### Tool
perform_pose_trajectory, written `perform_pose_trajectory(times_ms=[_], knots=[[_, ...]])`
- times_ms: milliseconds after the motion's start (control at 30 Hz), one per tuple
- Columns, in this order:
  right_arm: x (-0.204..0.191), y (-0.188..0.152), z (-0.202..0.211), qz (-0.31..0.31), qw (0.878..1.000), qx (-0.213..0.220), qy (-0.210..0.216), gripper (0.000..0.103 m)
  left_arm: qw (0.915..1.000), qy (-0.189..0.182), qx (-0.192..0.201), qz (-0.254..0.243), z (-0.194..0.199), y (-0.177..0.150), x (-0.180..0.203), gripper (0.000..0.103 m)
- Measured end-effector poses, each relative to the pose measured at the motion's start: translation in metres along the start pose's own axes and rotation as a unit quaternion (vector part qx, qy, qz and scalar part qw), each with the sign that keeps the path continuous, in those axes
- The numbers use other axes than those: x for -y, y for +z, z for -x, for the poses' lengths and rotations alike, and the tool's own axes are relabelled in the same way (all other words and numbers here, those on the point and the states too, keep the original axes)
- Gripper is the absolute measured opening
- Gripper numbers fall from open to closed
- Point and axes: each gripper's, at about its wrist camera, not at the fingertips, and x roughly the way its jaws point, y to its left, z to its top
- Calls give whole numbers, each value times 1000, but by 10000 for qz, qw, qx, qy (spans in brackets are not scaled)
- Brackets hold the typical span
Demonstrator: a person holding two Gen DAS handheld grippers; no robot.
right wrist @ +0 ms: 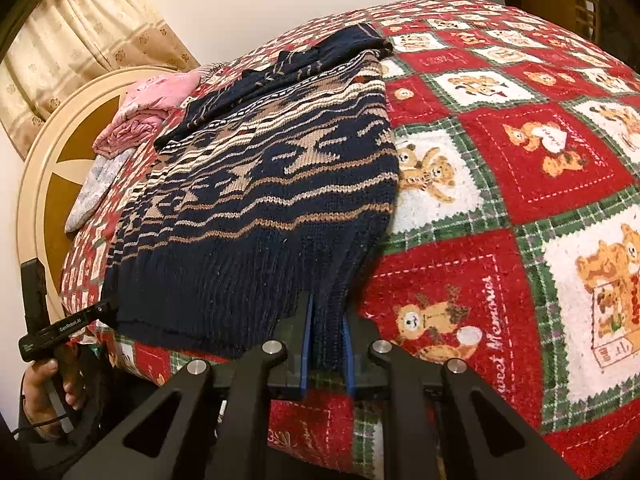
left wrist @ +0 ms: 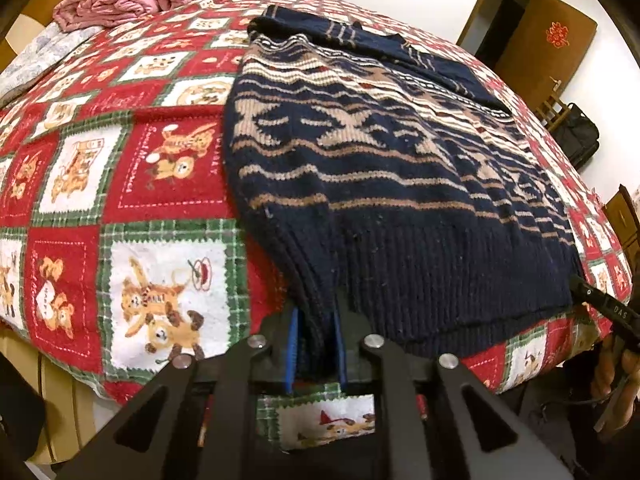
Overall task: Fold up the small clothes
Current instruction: 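Lift the hem with both tools and fold it over toward the collar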
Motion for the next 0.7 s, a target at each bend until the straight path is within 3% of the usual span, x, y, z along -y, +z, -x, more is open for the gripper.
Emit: perform_pose_trajectory(times_ms=[267,433,700], knots=[[-3,0,2,133,9999,0,-41,11,9998,-192,79,54,6,1,-1,11],[-4,1,11,71,9997,133,199,9,9982,-499,115,297,12,6,-9,11],[-10,5,28,105,9978,468,462,8,9912,-1041,555,593,39,19,-19,11]])
